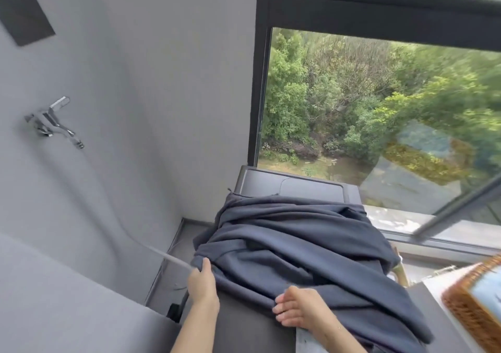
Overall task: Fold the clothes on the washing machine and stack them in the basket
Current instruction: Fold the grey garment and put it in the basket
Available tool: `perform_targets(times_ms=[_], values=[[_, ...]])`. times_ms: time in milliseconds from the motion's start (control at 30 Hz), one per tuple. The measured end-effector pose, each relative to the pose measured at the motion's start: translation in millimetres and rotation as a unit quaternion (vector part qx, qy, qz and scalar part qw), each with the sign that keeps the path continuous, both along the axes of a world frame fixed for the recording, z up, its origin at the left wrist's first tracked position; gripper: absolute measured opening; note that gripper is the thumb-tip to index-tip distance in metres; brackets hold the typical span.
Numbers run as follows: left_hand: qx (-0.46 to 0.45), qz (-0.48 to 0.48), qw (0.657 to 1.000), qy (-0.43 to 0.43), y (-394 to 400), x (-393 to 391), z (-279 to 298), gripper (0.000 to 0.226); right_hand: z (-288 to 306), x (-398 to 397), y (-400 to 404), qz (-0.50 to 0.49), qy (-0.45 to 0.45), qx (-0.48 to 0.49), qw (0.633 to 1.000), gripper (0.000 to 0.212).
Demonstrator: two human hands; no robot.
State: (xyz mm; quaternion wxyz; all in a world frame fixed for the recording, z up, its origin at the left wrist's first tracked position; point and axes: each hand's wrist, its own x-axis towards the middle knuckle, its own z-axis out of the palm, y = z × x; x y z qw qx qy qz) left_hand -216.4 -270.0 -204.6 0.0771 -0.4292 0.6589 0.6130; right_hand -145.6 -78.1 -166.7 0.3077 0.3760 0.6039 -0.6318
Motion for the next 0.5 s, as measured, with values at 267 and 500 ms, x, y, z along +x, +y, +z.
perform_targets(times_ms=[267,500], values=[[-0.071,-0.034,0.994,0.079,-6,-5,27,0.055,-11,34,26,-0.272,0.002,-0.130,0.954,0.042],[-0.070,-0.011,0.990,0.121,-42,-20,21,0.066,30,37,40,-0.006,0.061,-0.013,0.998,0.042]])
